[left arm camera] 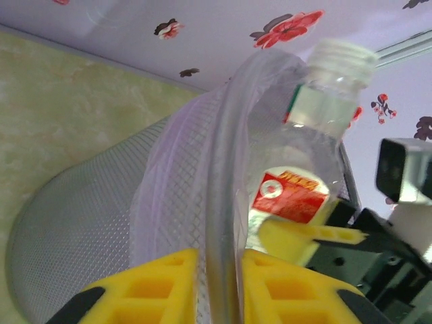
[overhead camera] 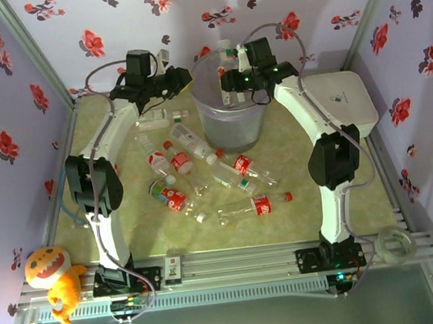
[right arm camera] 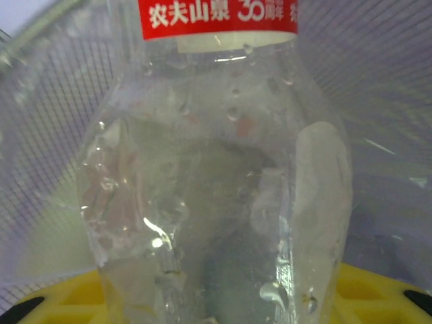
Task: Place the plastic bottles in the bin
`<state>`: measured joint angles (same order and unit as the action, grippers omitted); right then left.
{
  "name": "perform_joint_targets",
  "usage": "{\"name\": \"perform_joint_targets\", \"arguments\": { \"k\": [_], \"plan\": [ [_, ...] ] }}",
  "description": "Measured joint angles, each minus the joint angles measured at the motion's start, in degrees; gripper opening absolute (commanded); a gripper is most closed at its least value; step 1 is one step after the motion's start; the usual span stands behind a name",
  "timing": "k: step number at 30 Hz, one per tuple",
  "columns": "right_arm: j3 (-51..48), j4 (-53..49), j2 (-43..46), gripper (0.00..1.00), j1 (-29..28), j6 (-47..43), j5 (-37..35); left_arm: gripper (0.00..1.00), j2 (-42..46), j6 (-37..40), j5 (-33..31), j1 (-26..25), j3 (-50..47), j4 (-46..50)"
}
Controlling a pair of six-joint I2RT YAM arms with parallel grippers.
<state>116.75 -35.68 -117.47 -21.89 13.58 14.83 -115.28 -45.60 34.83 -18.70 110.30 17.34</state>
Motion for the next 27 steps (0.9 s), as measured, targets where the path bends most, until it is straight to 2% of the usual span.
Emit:
{"name": "perform_joint_targets", "arguments": {
  "k": [3, 10, 15, 27],
  "plan": [
    [0.00, -0.13, -0.66, 0.54, -0.24, -0.63, 0.00, 0.26, -0.46, -0.37, 0.50, -0.02, 0.00, -1.07],
    [0.00, -0.20, -1.49, 0.69, -0.52, -1.66, 0.00, 0.26, -0.81, -0.83, 1.31, -0.07, 0.00, -1.97],
    [0.00, -0.24, -1.53, 0.74, -0.52, -2.10, -0.09, 0.26, -0.81, -0.83, 1.31, -0.07, 0.00, -1.99],
    [4.90, -4.50, -0.13, 0.75, -0.52, -4.20, -1.57, 0.26, -0.83, -1.03, 1.29, -0.07, 0.00, -2.16]
  ]
}}
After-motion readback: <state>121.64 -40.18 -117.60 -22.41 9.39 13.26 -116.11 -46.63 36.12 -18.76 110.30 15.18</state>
